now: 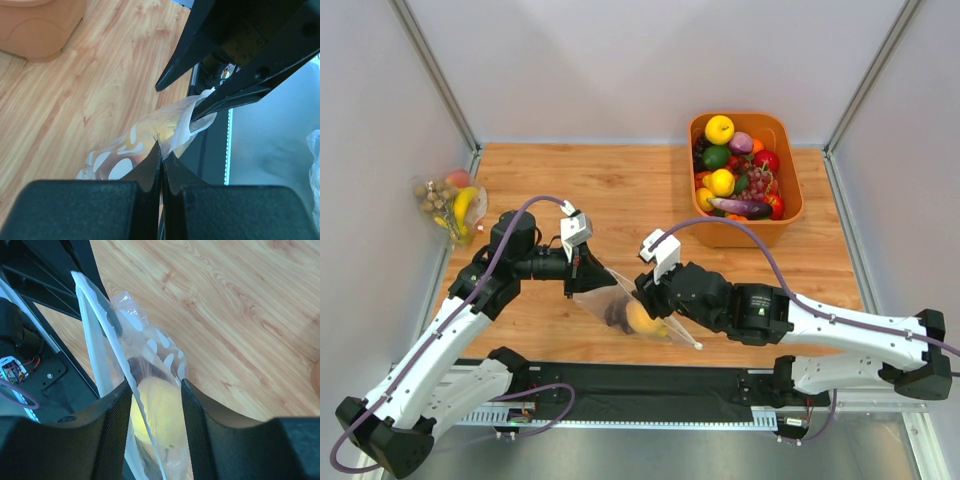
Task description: Open the zip-top bag and remove the fake food
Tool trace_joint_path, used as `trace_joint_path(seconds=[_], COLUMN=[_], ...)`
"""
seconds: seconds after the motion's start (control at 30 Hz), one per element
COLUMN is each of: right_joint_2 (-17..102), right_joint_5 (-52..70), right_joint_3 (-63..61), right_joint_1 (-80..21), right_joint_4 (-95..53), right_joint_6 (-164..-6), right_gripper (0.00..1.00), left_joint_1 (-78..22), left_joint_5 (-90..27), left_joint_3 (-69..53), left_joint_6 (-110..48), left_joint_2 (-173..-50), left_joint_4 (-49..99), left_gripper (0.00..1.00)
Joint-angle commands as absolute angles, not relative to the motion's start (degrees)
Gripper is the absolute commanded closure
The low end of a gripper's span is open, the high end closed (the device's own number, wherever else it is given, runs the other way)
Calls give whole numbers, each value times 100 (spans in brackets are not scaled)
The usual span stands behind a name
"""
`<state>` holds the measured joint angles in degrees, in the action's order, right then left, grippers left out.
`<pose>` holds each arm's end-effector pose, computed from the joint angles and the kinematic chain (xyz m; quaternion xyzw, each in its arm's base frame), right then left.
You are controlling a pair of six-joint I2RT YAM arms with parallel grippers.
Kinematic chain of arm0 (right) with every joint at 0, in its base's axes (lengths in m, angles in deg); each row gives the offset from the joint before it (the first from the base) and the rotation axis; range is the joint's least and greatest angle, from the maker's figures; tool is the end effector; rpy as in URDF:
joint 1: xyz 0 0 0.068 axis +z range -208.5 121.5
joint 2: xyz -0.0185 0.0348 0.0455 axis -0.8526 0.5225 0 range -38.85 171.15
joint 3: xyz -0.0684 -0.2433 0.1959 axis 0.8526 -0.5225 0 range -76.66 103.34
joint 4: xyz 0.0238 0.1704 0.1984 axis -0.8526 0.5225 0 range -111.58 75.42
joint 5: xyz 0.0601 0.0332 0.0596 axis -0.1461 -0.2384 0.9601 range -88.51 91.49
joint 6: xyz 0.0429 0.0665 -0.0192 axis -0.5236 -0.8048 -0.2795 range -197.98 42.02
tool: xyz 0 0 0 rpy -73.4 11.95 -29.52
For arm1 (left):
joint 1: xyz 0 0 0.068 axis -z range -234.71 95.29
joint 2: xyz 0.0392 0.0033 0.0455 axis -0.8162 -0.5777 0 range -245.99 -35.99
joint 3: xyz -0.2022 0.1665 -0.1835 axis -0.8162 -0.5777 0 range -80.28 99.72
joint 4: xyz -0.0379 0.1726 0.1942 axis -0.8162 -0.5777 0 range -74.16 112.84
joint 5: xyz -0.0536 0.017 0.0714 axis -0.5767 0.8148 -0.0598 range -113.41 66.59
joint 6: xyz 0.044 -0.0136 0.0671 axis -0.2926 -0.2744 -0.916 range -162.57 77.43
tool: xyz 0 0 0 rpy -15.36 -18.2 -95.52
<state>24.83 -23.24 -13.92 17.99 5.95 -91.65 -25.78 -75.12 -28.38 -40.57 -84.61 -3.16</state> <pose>0.0872 0.2364 0.3836 -0.3439 0.7734 0.2239 0.4831 0.1171 -0.1281 0.3764 0.4094 0.6724 -0.4828 0.3836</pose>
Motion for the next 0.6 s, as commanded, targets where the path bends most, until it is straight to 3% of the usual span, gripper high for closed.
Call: trace_joint_path(seconds=[0.0, 0.1, 0.13, 0.17, 0.2, 0.3, 0.4, 0.57], right_joint_2=[2584, 2689, 2742, 2760, 2786, 2865, 2988, 3173], right_joint_5=[-2093, -1978, -1926, -1934, -2012, -2485, -2960, -3471], right_joint_3=[-1496, -1540, -1531, -1514, -1505, -1347, -1066, -697], right_joint_1=[1761, 1761, 1761, 1753, 1752, 1752, 1648, 1498], right_joint_4=[233, 136, 136, 136, 145, 302, 645, 848], right_joint_6=[-9178, -9196, -9204, -9231, -9248, -9450, -9722, -10013], right_gripper=[55, 70, 87, 97, 100, 100, 100, 100], left_joint_1=[-2527, -2527, -2518, -2527, -2527, -2527, -2527, -2527], left_joint_5=[-7703, -7677, -7607, -7554, -7501, -7115, -6281, -4892], left_joint_3=[-2755, -2755, -2746, -2737, -2737, -2676, -2711, -2816], left_joint_6=[-4257, -4240, -4222, -4222, -4222, -4257, -4248, -4029], left_joint_2=[-8442, -8459, -8450, -8450, -8450, -8354, -8126, -7775], left_joint_4=[-159, -159, -159, -159, -177, -282, -273, -98], left_gripper=[100, 100, 100, 96, 82, 53, 46, 43])
